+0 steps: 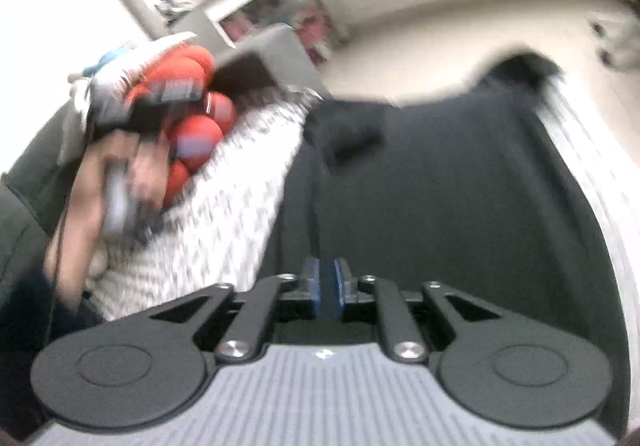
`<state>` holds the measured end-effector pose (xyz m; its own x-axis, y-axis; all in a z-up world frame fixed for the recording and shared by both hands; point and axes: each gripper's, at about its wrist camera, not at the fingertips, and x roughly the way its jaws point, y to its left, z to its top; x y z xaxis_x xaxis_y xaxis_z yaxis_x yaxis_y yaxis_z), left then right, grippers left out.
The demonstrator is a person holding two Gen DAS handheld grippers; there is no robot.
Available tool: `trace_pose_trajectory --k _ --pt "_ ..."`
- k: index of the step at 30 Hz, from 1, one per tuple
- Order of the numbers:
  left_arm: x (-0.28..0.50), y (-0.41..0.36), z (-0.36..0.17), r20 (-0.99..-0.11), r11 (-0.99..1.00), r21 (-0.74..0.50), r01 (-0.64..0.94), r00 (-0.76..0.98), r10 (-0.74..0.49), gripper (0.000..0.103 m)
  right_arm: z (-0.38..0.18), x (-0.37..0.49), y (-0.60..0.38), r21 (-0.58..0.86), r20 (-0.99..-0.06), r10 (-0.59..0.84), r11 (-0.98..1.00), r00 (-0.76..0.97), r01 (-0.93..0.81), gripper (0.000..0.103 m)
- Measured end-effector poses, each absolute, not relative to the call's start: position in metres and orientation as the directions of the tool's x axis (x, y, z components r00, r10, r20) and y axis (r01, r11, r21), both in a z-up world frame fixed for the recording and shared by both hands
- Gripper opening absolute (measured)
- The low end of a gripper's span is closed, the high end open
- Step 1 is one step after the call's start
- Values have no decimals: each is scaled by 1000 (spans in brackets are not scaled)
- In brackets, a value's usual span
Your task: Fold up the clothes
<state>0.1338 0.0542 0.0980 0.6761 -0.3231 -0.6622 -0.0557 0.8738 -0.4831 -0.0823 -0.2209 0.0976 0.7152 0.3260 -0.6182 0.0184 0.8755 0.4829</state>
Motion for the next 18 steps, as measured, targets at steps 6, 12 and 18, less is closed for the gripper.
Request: trace_pose_trajectory --k 6,12,18 --pt "74 36 64 -721 912 -409 -32 624 -302 59 83 51 -227 438 -646 272 897 713 55 45" --pt "69 25 43 -749 928 -366 64 572 -335 53 68 121 -228 363 -681 176 924 711 119 45" --pt "66 18 42 -746 940 -319 123 579 -329 53 53 177 -234 341 -693 140 928 707 150 45"
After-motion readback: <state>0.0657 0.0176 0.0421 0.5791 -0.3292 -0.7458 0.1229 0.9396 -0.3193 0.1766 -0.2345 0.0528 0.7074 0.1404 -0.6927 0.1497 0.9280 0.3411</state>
